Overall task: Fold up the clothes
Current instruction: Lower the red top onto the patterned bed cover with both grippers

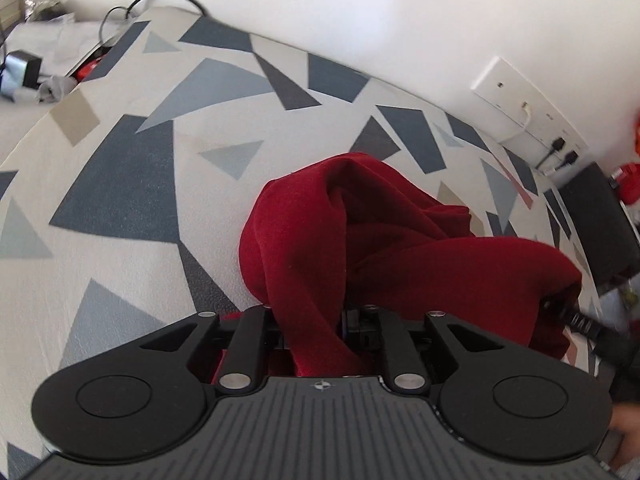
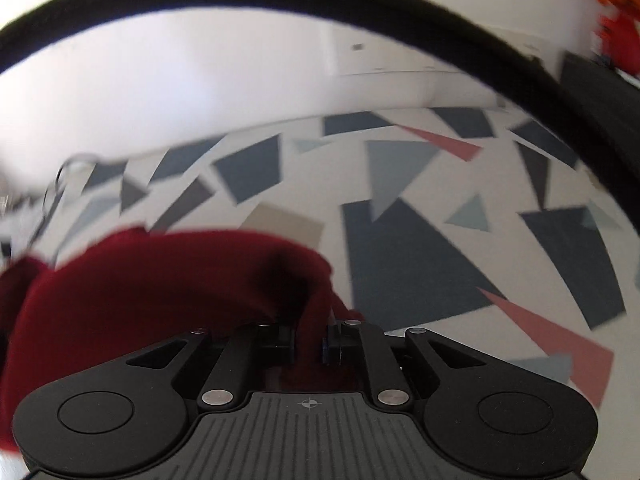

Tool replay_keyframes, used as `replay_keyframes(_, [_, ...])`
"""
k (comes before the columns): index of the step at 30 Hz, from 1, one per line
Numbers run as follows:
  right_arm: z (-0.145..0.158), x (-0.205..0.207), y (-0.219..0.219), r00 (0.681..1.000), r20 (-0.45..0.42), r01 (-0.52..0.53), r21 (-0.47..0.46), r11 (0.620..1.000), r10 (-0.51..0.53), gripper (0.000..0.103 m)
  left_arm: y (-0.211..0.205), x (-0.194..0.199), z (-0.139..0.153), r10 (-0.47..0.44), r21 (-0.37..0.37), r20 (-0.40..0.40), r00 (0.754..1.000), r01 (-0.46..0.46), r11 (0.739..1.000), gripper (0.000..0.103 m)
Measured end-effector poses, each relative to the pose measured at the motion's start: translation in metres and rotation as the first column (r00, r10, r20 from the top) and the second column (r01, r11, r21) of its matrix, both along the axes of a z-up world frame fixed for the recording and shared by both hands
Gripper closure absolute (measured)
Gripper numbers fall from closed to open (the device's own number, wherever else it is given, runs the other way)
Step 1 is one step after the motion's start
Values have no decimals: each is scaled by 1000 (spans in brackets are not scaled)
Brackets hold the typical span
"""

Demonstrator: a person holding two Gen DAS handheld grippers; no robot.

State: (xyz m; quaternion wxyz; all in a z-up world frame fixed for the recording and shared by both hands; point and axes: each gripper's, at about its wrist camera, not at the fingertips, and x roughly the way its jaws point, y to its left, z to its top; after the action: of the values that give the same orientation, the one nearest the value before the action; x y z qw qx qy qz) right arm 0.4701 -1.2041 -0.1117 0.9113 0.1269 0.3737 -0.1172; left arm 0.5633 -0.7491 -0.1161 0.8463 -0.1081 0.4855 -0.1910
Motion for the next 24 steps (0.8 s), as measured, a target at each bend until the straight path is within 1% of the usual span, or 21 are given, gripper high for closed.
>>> replay_keyframes(1, [-4,2,7,999,-13,-46,-29,999,46,90,-1,-1,0,6,8,7,1000,-6,1000,84])
replay_keyframes(4, [-13,4,24,989,-39,-141,-63,988,139,87,-2,-6,-1,20,22,22,1000,-20,1000,83])
replay_keyframes(7, [-17,3,30,983,-22,-186,-92,978,185,83,0,-11,-2,40,23,28,999,-41,999,82])
replay_keyframes(11, [-19,6,28,977,-11,-215,-83,973,215,83,4,-16,-5,71,6,12,997,-71,997,80])
replay_keyframes(14, [-17,3,23,977,2,-213,-46,976,213,83,4,-17,-5,65,19,16,998,-65,998,79])
replay_keyframes(17, [-14,5,18,978,-9,-206,-19,978,206,85,4,-17,-5,65,17,17,998,-66,998,79])
replay_keyframes(20, [-11,5,5,986,-16,-165,45,985,166,91,5,-16,-7,65,7,13,998,-65,998,79])
replay_keyframes(22, [-7,2,-7,993,-10,-117,69,991,118,96,8,-14,-8,69,-7,6,998,-69,998,78])
replay_keyframes(24, [-3,-4,-21,998,3,-67,86,994,67,97,11,-14,-10,78,-22,0,997,-78,997,74])
